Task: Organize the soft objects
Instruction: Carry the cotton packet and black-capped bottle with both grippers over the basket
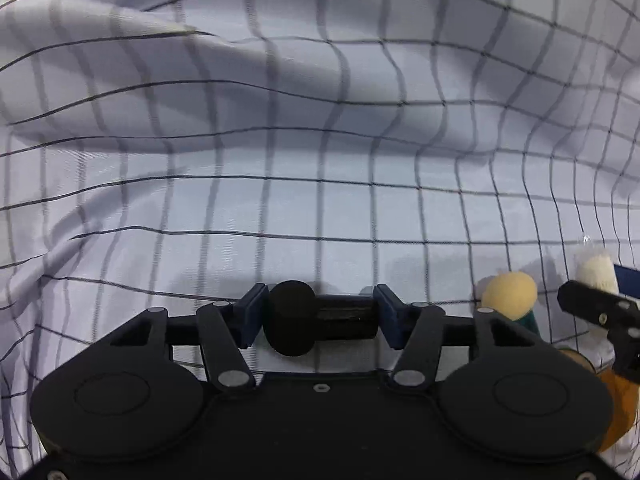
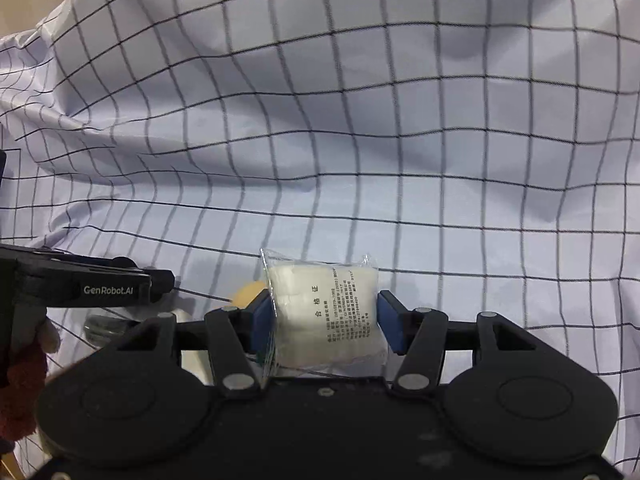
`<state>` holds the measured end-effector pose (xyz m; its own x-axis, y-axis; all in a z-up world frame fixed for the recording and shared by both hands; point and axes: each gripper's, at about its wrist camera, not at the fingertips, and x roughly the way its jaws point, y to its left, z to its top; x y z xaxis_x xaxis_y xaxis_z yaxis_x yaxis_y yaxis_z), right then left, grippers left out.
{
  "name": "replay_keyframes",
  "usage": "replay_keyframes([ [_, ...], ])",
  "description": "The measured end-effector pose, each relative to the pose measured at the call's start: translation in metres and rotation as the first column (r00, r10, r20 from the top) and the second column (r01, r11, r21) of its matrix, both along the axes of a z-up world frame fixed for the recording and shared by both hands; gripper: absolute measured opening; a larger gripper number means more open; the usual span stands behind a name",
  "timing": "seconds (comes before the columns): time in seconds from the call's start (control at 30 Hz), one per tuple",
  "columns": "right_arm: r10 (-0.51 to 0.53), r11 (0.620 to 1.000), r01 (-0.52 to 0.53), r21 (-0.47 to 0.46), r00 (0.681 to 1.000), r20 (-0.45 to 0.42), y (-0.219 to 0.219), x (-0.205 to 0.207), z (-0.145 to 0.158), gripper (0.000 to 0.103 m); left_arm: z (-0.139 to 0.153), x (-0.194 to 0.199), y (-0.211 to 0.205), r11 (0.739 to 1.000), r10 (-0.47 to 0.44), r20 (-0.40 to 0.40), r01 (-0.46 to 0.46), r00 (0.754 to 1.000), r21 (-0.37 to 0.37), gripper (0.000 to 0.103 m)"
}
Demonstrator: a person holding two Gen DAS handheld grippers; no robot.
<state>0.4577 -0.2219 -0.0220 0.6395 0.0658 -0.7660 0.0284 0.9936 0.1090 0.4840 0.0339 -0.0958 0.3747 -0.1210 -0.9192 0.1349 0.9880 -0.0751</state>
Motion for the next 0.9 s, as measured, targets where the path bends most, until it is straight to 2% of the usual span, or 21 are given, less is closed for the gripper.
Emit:
replay_keyframes([
  [0.27,0.065,0.998,-0.065,0.006,0.997,0.040,0.055,0.010,0.015,0.055,0.019,-0.020,0.078,0.993,0.116,0.057,-0.115,0.992,-0.029,0.055],
  [0.53,0.195,0.981,-0.195,-0.008,0.977,0.090,0.126,0.005,0.023,0.055,0.035,-0.063,0.144,0.972,0.235,0.123,-0.232,0.964,-0.034,0.055],
  [0.7,0.290,0.957,-0.289,-0.029,0.949,0.122,0.168,-0.010,0.024,0.055,0.051,-0.103,0.161,0.955,0.295,0.178,-0.295,0.939,-0.030,0.055],
  [0.77,0.334,0.942,-0.332,-0.044,0.931,0.145,0.182,-0.023,0.026,0.055,0.059,-0.112,0.148,0.946,0.323,0.201,-0.325,0.925,-0.023,0.055],
  [0.9,0.418,0.908,-0.412,-0.075,0.891,0.176,0.203,-0.055,0.030,0.055,0.065,-0.147,0.161,0.928,0.363,0.249,-0.373,0.898,-0.009,0.055],
])
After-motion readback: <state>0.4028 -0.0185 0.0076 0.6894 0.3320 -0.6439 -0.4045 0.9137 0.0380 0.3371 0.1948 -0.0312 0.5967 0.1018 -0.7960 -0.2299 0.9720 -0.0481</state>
